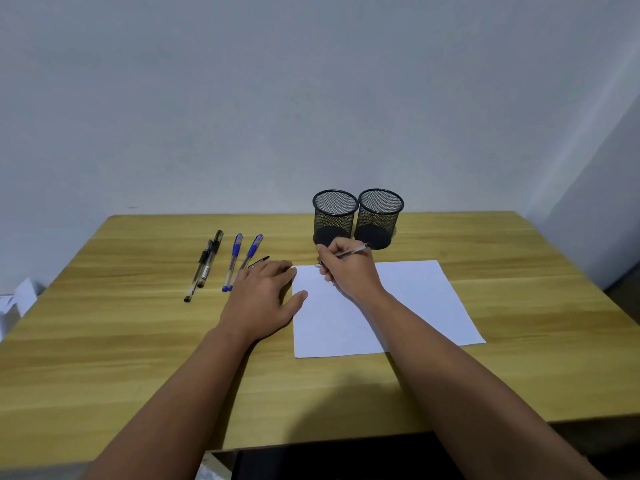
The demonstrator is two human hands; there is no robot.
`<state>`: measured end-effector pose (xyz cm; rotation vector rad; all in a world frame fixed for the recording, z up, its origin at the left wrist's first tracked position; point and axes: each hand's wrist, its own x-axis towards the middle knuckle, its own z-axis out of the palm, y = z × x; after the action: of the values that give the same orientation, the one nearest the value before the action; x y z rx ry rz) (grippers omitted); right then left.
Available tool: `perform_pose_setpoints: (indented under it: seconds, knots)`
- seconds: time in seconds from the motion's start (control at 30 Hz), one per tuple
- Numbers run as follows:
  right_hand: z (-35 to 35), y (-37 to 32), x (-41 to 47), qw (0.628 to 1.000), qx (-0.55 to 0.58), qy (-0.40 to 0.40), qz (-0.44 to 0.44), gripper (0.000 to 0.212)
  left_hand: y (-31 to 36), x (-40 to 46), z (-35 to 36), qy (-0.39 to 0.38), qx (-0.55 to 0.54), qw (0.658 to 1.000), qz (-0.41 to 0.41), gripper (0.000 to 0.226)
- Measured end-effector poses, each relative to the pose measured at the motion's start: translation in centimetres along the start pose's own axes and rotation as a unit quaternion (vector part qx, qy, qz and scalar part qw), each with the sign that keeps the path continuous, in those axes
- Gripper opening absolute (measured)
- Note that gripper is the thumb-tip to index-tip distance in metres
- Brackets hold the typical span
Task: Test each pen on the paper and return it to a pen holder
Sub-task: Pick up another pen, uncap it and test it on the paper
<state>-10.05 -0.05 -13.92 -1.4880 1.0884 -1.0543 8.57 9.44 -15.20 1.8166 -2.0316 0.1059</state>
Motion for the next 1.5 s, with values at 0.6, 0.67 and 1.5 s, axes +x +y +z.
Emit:
perform_pose_setpoints:
  seconds: [0.6,0.67,1.5]
  knots:
    - [0.02,0.19,0.0,0.999,-0.033,0.02,-0.021,0.036,0.37,-0.09,-0.45,-0.007,-0.005,1.0,-0.008,0.063]
    - [0.09,0.21,-0.06,0.999,-0.041,0.018,-0.021,0.036,0.39,-0.08,-0.44,-0.009,-0.002,1.0,-0.008,0.061]
    - [-0.09,-0.22,-0.22,0.997,-0.046,0.054,-0.012,0.038,0.54,-0.13,-0.68,-0.016,-0.003,1.0,-0.012,0.064]
